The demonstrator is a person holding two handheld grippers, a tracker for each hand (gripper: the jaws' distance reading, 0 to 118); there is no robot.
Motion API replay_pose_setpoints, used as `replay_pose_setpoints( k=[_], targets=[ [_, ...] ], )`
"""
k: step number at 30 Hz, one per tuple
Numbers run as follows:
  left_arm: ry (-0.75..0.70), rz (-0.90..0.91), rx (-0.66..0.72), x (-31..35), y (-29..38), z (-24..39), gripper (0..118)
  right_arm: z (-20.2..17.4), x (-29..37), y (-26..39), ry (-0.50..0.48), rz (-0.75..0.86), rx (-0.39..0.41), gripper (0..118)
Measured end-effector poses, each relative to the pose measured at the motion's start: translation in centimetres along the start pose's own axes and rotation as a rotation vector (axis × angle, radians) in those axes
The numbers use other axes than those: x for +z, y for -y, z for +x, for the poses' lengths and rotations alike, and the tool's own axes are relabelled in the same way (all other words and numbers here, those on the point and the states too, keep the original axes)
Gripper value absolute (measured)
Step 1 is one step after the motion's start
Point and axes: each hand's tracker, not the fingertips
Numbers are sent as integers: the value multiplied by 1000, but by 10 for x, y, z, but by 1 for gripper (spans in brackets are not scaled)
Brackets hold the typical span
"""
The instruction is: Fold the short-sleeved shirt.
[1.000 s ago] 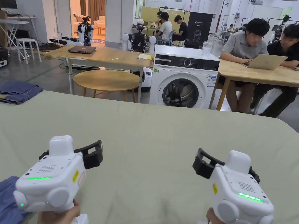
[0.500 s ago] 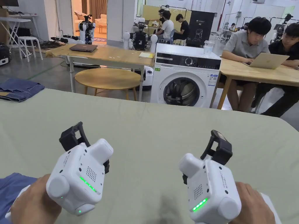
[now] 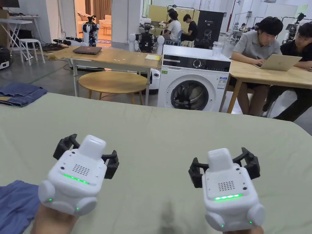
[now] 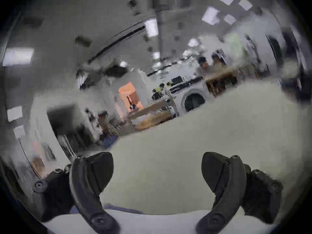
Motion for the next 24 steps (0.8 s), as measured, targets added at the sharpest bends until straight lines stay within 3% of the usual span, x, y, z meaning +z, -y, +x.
replay_pose_setpoints(
  k=[3,6,7,13,20,21,22,23,24],
  targets=[
    [43,34,278,3,-1,-13,106,12,-3,4,-16,-30,-247,118],
    [65,95,434,2,0,-22,106,21,-5,9,-38,-37,-371,118],
    [61,107,441,2,-1,-23,106,19,-2,9,-41,-31,-383,118],
    [22,148,210,16,-11,-6,106,12,5,5,-48,28,-264,118],
    [33,147,178,24,-10,6,104,2,11,5,-42,27,-256,118],
    [35,146,181,25,-9,6,97,1,13,5,-38,29,-263,116],
    [33,139,185,24,-8,5,79,1,14,5,-39,37,-268,106],
    [20,131,191,24,-7,5,60,0,14,4,-42,45,-269,88],
    [17,120,199,23,-7,4,37,-1,15,3,-42,51,-262,58]
  ],
)
